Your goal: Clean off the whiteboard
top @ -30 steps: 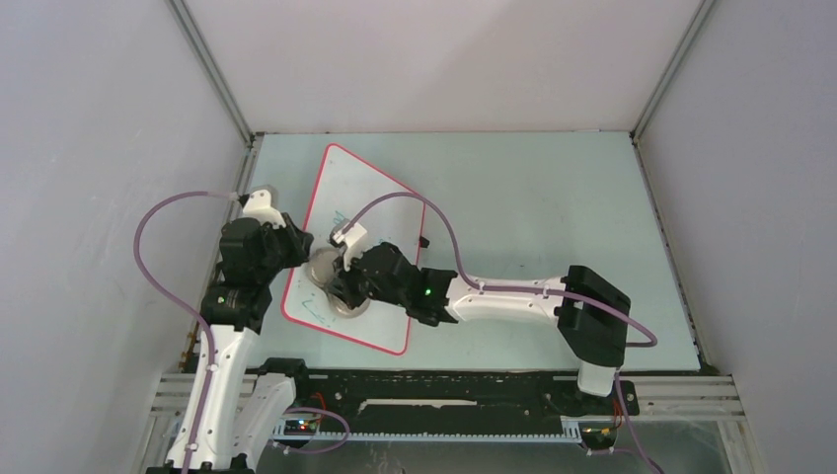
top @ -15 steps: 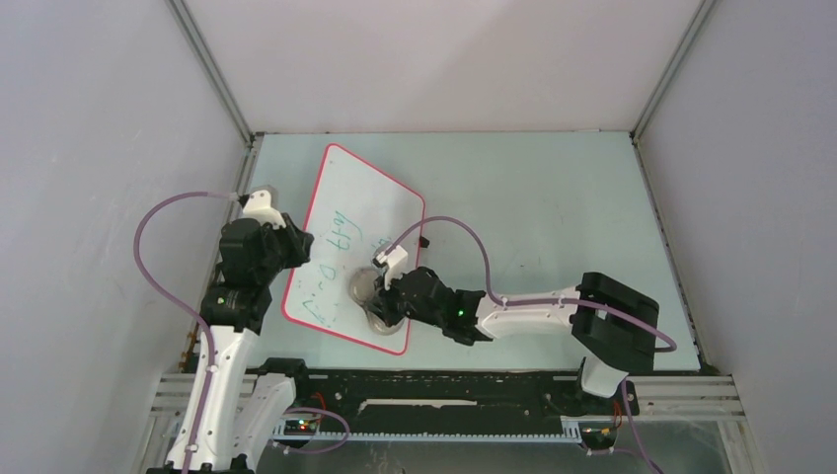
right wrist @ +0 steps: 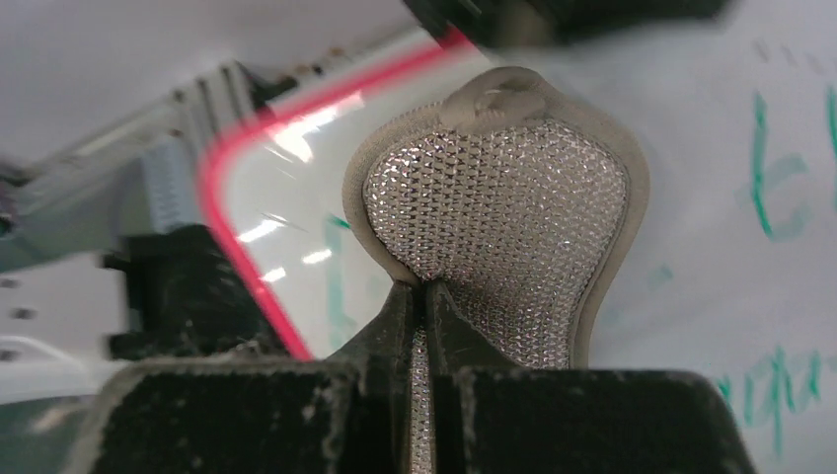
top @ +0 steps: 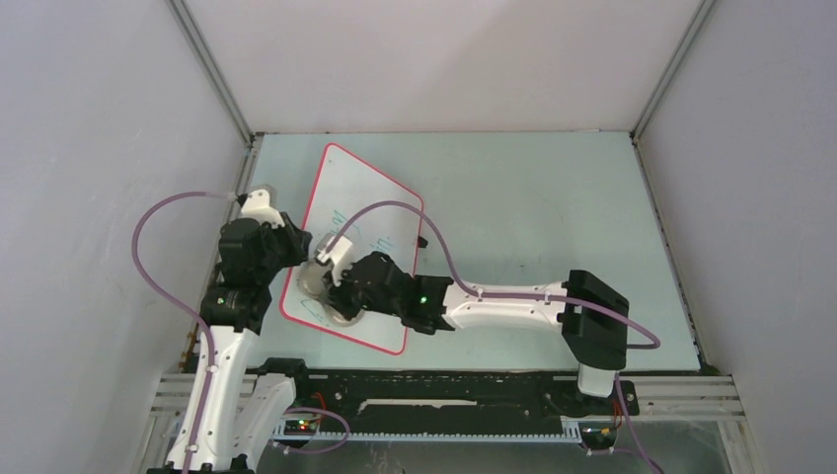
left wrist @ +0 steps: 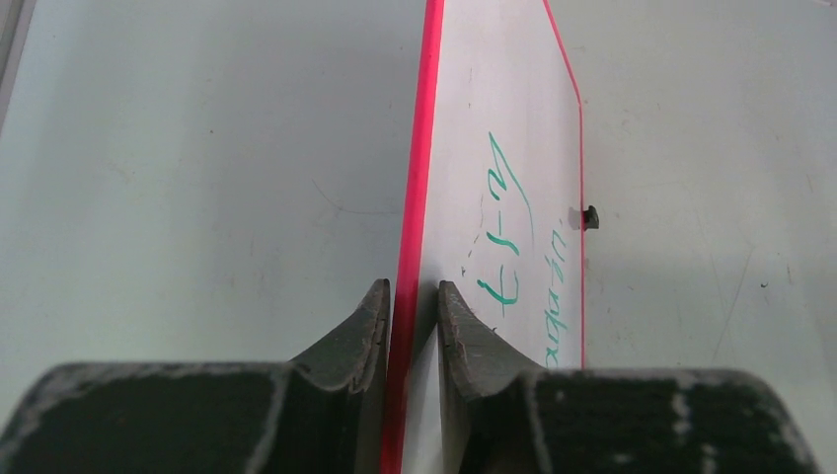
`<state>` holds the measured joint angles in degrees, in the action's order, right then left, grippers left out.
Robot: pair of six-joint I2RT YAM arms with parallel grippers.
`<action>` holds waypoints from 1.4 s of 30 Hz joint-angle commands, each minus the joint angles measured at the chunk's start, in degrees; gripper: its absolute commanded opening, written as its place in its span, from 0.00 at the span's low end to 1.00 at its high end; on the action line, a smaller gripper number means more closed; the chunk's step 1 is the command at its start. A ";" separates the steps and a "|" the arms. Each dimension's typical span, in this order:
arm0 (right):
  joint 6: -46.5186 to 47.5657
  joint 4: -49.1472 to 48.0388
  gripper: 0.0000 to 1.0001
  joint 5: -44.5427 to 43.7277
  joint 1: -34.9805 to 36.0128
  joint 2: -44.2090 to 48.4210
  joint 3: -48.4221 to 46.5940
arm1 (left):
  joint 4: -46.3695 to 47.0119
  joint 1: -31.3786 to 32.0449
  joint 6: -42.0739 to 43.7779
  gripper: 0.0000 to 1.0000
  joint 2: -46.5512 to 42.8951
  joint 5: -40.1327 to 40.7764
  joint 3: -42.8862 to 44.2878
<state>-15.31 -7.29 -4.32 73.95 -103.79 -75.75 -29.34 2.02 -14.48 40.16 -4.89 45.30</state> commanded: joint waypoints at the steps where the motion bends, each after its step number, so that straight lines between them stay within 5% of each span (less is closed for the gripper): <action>1: 3.95 -3.23 0.00 7.10 2.84 -2.64 -6.99 | -0.51 0.18 -0.64 0.00 -0.14 0.98 -1.44; 6: 2.07 -4.20 0.00 6.56 0.58 -2.39 -2.83 | -0.47 0.18 -0.64 0.00 -0.16 0.86 -1.46; 16: -4.68 -5.51 0.00 0.86 -1.58 3.99 22.28 | -0.26 0.20 -0.72 0.00 -0.33 0.10 -1.37; 20: -3.47 -4.88 0.00 -1.66 0.09 5.76 23.65 | -0.26 0.23 -0.72 0.00 -0.25 0.08 -1.35; 37: 10.25 1.16 0.00 -0.43 4.81 -6.34 -14.35 | -0.52 0.51 -0.81 0.00 -0.76 1.10 -1.64; 42: 10.45 1.83 0.00 2.09 3.63 -7.11 -15.20 | -0.47 0.61 -0.83 0.00 -0.96 1.15 -1.72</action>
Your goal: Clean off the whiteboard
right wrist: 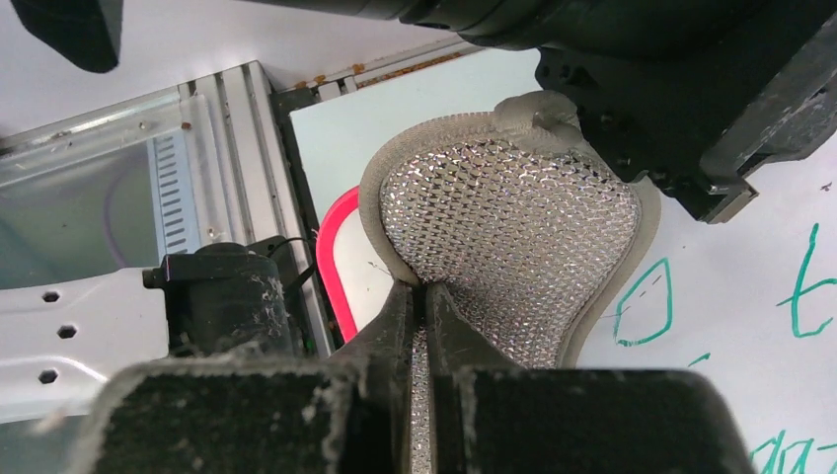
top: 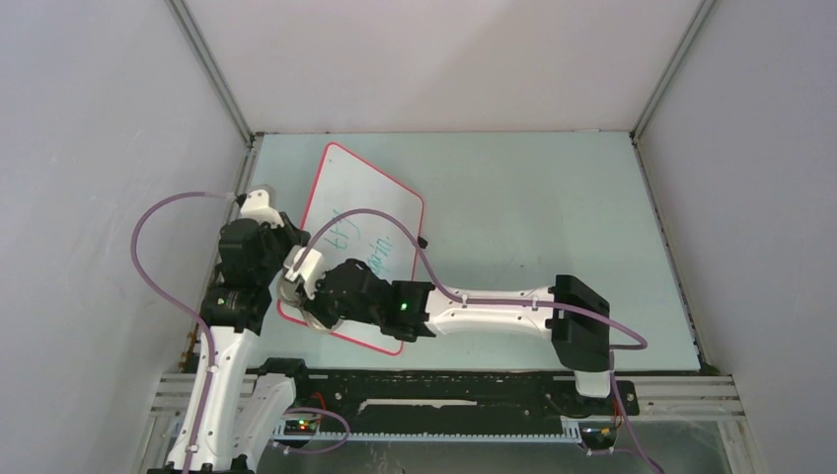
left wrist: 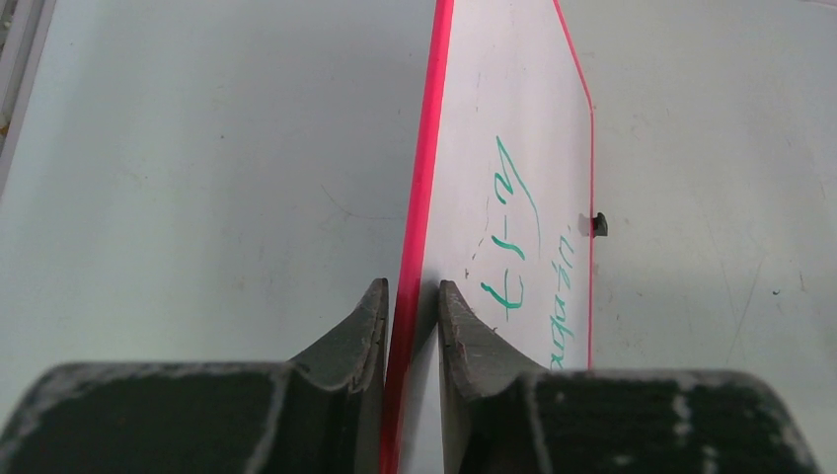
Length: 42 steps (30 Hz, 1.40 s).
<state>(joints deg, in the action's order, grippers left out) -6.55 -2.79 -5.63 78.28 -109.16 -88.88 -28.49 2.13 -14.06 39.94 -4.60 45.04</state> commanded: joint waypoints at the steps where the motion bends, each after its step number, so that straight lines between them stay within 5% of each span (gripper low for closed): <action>1: 1.63 -2.80 0.00 3.78 -0.83 -1.44 -0.68 | -1.31 0.48 -1.25 0.00 -0.74 0.83 -1.47; 13: -2.76 -3.27 0.00 0.71 -1.51 8.38 24.02 | -1.31 0.67 -1.32 0.00 -0.92 0.51 -1.18; 30: 3.56 -2.49 0.00 7.73 2.20 0.31 1.14 | -1.46 0.68 -1.40 0.00 -0.98 1.17 -1.35; 42: -2.29 -4.57 0.00 0.36 -1.41 9.45 27.92 | -1.33 0.68 -1.40 0.00 -1.10 0.78 -1.27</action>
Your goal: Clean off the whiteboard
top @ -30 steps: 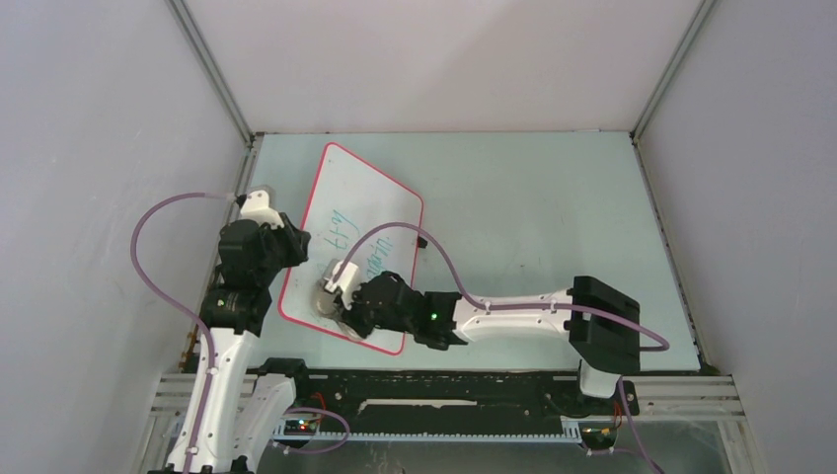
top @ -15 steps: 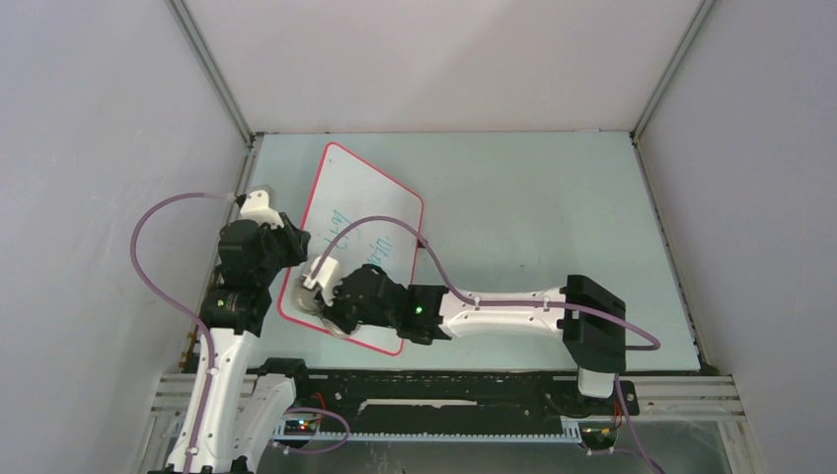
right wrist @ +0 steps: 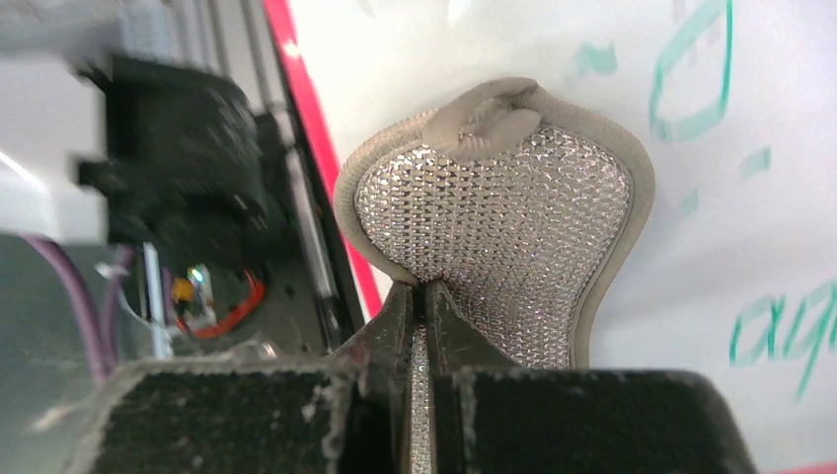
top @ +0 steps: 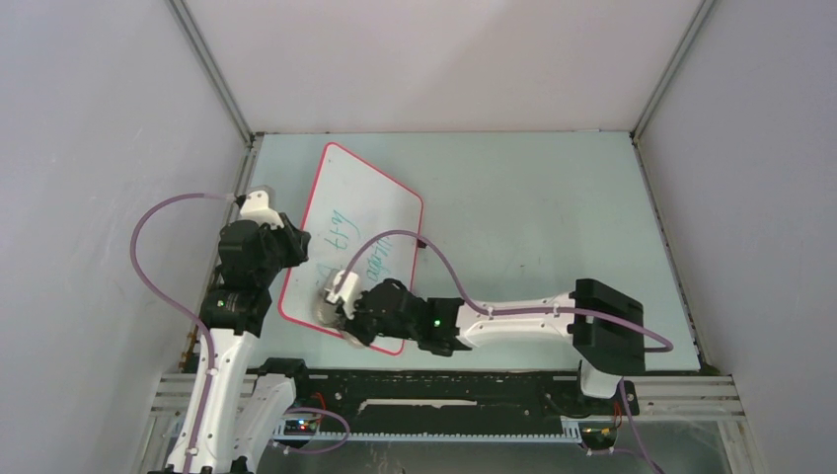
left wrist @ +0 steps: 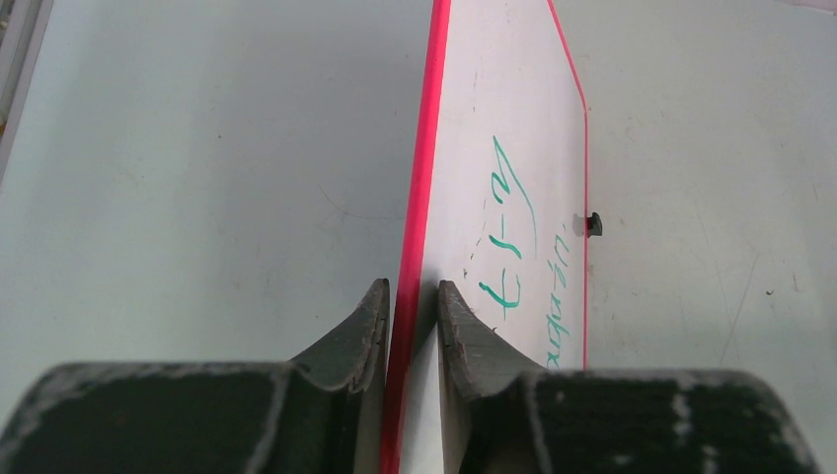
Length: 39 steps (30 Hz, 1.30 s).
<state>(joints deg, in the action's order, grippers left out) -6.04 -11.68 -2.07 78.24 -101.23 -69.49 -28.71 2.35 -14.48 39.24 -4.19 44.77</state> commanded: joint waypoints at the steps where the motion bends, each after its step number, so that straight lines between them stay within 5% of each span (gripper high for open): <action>1: -2.84 4.94 0.00 -3.82 -1.15 2.15 10.12 | -1.13 0.46 -0.99 0.00 -0.40 0.47 -0.94; 7: -0.58 2.97 0.00 -8.79 2.97 1.97 10.25 | -1.97 0.59 -1.24 0.00 -0.52 1.77 -0.73; 21: 5.83 3.52 0.00 -5.86 4.40 -3.36 -13.35 | -5.76 3.90 -0.66 0.00 -1.82 9.24 -0.21; 29: -1.86 0.63 0.00 -0.31 -0.91 -0.69 -3.16 | -4.64 3.90 0.05 0.00 -1.39 8.61 -0.83; 39: -9.06 0.51 0.00 -3.65 -4.66 3.13 14.40 | -3.63 3.86 0.15 0.00 -0.97 6.84 -1.18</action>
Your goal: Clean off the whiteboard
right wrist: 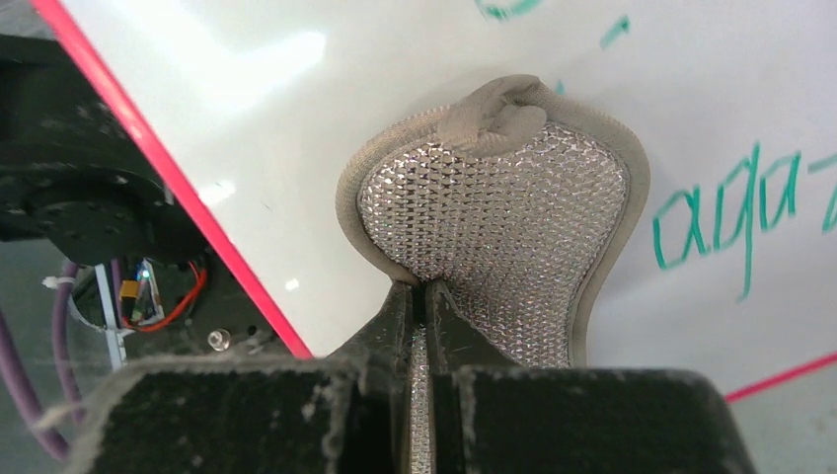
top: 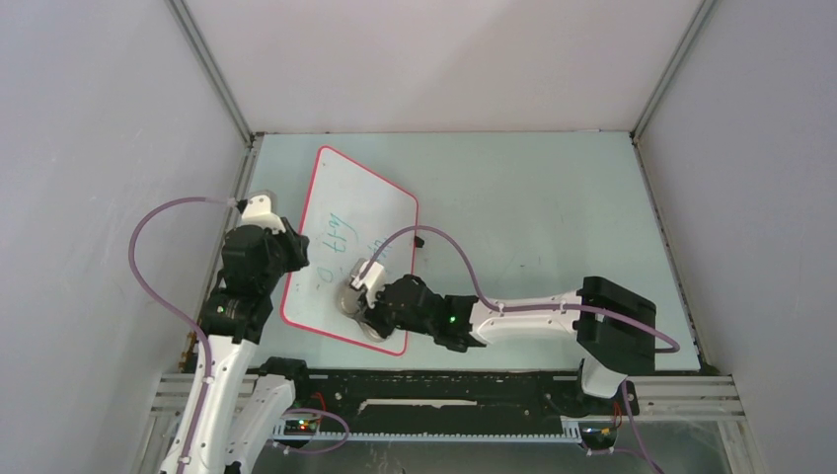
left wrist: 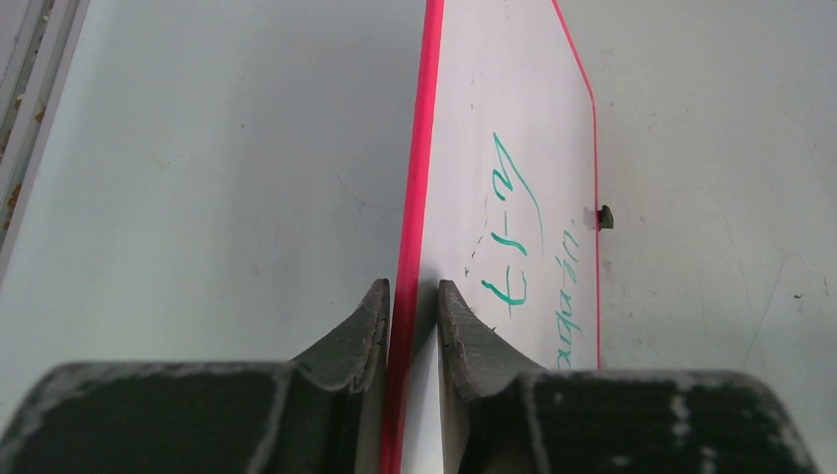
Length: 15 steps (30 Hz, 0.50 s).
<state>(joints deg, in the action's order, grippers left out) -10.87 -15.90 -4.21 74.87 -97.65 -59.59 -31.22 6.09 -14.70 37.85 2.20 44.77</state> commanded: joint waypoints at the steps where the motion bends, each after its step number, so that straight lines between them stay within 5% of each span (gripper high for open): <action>1: -4.46 4.50 0.00 -1.44 -1.63 -0.44 4.56 | -1.07 0.08 0.37 0.00 0.47 0.32 -1.19; 6: -3.76 0.58 0.00 1.49 -2.05 -0.64 0.48 | -1.03 0.07 0.37 0.00 0.61 0.11 -1.23; 15: -0.28 6.31 0.00 6.10 -2.65 -10.12 -24.63 | -0.86 0.07 0.37 0.00 0.22 0.13 -1.55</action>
<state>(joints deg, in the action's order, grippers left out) -11.99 -6.33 -2.02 72.99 -103.31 -73.63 -30.52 5.80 -13.87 38.22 2.44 44.77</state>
